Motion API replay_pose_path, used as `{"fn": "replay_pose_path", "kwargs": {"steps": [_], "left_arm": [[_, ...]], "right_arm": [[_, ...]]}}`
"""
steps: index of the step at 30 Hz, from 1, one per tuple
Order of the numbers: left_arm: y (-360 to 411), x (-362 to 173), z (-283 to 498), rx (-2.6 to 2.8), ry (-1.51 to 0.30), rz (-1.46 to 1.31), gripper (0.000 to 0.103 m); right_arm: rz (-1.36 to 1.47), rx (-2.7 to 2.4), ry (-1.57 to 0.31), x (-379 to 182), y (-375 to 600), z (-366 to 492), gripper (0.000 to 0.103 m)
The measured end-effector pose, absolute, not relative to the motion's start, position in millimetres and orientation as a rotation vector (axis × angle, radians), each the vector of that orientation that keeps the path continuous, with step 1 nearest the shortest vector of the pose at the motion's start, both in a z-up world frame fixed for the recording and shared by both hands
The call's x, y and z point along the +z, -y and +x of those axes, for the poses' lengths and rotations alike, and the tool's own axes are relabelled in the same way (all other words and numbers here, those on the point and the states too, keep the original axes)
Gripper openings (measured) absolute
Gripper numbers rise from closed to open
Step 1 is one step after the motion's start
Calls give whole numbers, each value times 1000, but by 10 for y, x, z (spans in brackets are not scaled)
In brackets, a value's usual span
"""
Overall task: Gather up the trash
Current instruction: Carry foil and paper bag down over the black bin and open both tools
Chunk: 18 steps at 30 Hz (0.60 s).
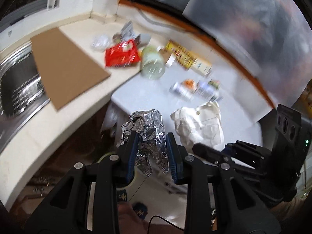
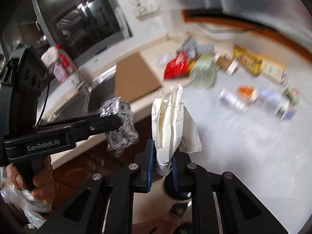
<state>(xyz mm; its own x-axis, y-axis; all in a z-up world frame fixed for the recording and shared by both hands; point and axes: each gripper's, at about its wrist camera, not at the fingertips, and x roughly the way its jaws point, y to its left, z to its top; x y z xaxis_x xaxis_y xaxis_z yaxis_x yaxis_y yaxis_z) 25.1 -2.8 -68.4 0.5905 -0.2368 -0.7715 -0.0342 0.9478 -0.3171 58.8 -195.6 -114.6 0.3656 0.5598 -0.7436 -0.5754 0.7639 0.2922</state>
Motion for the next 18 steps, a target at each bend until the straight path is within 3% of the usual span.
{"fn": "replay_pose_path", "kwargs": {"steps": [9,18], "left_arm": [[-9,-1676,70,-105,-1083,-240,26],[-199,-3009,333,-159,-1193,-198,26]], "right_arm": [[-6,694,-1174,-2415,1673,207,18],[55,540,-1252,-3943,1526,308,20]]}}
